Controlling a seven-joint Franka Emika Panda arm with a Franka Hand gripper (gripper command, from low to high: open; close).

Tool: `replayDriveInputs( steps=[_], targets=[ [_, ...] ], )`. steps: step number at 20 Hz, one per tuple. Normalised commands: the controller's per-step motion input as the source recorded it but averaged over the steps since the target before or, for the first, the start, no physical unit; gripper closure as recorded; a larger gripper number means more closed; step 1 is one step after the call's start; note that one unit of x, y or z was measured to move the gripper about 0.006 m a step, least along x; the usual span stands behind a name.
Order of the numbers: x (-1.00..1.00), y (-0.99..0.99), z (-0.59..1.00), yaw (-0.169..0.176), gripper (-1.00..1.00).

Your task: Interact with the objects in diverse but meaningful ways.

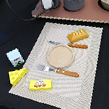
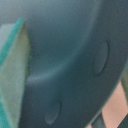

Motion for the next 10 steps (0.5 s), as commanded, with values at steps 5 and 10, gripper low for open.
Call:
replayDriveInputs(
  steps=[5,10],
  targets=[
    [0.12,0.22,-0.07,0.015,1.00],
    [0.13,0.18,-0.04,0.014,1.00]
  ],
)
